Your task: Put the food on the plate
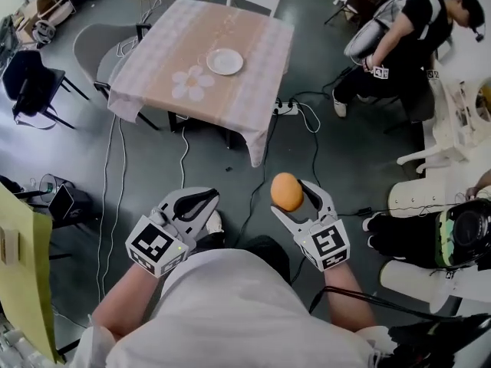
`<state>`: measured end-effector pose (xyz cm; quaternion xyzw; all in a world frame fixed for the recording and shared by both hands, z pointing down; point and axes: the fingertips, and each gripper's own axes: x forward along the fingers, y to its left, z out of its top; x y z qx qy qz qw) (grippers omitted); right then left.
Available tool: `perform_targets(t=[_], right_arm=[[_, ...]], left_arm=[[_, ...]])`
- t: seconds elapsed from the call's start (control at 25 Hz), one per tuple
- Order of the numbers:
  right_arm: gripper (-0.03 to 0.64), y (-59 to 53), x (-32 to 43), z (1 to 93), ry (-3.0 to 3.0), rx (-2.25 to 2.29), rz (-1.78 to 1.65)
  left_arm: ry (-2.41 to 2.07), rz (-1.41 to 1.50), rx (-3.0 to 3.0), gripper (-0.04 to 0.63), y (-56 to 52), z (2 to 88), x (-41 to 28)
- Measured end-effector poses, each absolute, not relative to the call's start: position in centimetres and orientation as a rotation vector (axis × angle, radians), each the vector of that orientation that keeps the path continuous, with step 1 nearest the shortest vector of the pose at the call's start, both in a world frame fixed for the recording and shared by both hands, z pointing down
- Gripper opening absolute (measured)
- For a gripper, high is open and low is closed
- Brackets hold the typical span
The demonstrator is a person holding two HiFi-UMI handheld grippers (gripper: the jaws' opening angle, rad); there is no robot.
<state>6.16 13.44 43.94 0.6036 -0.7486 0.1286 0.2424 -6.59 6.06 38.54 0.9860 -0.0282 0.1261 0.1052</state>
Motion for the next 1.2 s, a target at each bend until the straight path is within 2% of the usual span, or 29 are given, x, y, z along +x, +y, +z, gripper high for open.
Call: perform_targets(t=[0.72,1.2], right_arm=[[0.353,-19.7,16.2,50.7,-2.143,1.3,0.304],[0.353,-36.9,22.9,60.7,-2.116,1.052,0.31]], left_arm=[[-0.581,0.312,2.761,0.011,-13.5,38.2,-4.3],[-0.953,0.358,2.577,0.011,-20.4,37.7,-0.2]])
